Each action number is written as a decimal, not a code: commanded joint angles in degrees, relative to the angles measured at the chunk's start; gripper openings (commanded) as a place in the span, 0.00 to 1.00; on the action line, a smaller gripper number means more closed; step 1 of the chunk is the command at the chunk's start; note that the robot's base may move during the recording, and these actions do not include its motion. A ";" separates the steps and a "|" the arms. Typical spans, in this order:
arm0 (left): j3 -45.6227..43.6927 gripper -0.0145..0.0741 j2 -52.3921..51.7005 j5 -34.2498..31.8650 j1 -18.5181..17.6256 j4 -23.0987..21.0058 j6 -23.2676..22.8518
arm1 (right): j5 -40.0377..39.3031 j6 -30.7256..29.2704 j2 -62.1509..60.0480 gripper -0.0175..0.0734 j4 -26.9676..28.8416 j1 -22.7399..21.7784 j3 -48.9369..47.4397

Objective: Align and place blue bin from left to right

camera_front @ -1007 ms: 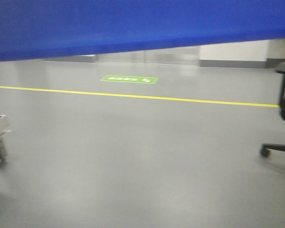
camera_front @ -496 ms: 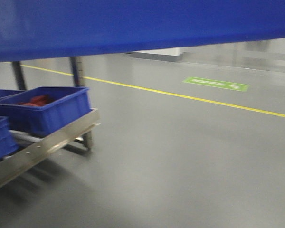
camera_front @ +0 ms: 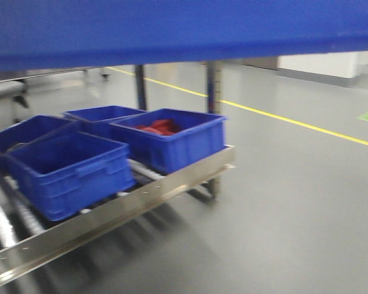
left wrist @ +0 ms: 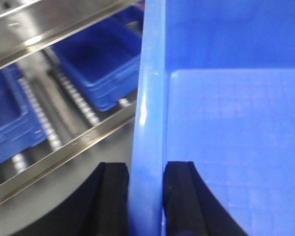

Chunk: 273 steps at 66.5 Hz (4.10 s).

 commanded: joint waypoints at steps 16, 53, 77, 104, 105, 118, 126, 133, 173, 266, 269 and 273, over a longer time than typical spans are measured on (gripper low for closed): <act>-0.68 0.04 -0.23 -6.12 -0.88 0.23 -0.56 | -17.36 -0.06 -0.41 0.11 1.08 1.05 -0.87; -0.68 0.04 -0.23 -6.12 -0.88 0.23 -0.56 | -17.36 -0.06 -0.41 0.11 1.08 1.05 -0.87; -0.68 0.04 -0.23 -6.12 -0.88 0.23 -0.56 | -17.36 -0.06 -0.41 0.11 1.08 1.05 -0.87; -0.68 0.04 -0.23 -6.12 -0.88 0.23 -0.56 | -17.36 -0.06 -0.41 0.11 1.08 1.05 -0.87; -0.68 0.04 -0.23 -6.12 -0.88 0.23 -0.56 | -17.36 -0.06 -0.41 0.11 1.08 1.05 -0.87; -0.68 0.04 -0.23 -6.12 -0.88 0.23 -0.56 | -17.36 -0.06 -0.41 0.11 1.08 1.05 -0.87; -0.68 0.04 -0.23 -6.12 -0.88 0.23 -0.56 | -17.36 -0.06 -0.41 0.11 1.08 1.05 -0.87; -0.68 0.04 -0.23 -6.12 -0.88 0.23 -0.56 | -17.36 -0.06 -0.41 0.11 1.08 1.05 -0.87; -0.68 0.04 -0.23 -6.12 -0.88 0.23 -0.56 | -17.36 -0.06 -0.41 0.11 1.08 1.05 -0.87; -0.68 0.04 -0.26 -6.12 -0.88 0.33 -0.56 | -17.36 -0.06 -0.41 0.11 1.08 1.05 -0.87; -0.68 0.04 -0.26 -6.12 -0.88 0.33 -0.56 | -17.36 -0.06 -0.41 0.11 1.08 1.05 -0.87; -0.68 0.04 -0.26 -6.12 -0.88 0.33 -0.56 | -17.36 -0.06 -0.41 0.11 1.08 1.05 -0.87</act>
